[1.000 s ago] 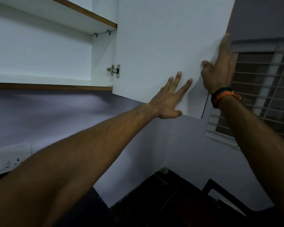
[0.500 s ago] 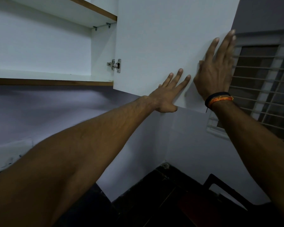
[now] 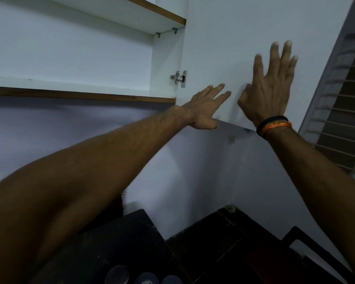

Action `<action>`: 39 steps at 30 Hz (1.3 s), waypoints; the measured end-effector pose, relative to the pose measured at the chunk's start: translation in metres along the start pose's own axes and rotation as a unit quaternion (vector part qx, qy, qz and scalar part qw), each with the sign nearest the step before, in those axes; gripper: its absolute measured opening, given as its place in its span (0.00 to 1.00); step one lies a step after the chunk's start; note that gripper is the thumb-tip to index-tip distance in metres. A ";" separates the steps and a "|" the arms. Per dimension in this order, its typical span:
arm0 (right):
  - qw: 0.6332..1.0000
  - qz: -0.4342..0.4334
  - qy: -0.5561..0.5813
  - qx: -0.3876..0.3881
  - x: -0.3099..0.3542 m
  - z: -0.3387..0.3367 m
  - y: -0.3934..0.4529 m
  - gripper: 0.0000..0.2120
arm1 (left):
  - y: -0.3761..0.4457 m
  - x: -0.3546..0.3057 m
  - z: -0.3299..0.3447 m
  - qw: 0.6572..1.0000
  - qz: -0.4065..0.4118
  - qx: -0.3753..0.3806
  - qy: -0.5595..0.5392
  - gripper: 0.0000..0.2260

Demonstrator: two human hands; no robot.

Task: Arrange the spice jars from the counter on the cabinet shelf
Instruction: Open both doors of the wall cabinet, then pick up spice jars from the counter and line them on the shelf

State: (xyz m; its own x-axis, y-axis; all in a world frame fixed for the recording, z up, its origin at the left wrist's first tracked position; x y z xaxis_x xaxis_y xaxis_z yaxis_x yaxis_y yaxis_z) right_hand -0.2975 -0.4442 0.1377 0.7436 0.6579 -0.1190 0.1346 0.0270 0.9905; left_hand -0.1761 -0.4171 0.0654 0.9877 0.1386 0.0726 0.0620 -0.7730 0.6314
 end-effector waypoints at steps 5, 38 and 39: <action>0.989 0.008 0.146 0.026 0.057 0.009 -0.009 0.29 | -0.039 0.058 -0.030 0.997 -0.049 -0.010 0.066 0.43; 0.708 -0.157 0.579 0.374 0.504 -0.112 -0.318 0.26 | -0.577 0.206 -0.016 0.845 -0.510 0.128 0.104 0.41; 0.698 -0.167 0.576 0.392 0.509 -0.115 -0.335 0.26 | -0.594 0.201 -0.007 0.834 -0.527 0.138 0.091 0.41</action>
State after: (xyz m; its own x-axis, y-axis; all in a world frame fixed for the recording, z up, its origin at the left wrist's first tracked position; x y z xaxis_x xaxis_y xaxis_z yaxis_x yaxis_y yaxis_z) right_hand -0.0396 -0.0321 -0.2471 -0.3741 0.8939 0.2471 0.8265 0.2004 0.5261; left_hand -0.0152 0.0742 -0.2894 0.3269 0.9028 -0.2793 0.9371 -0.2716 0.2191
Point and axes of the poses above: each hand's wrist, its own y-axis towards the middle knuckle, its own z-axis out of the palm, x = y × z, the point moved 10 cm from there along y, towards the middle knuckle, and after that the axes turned 13 degrees about -x, right-handed, at the moved point
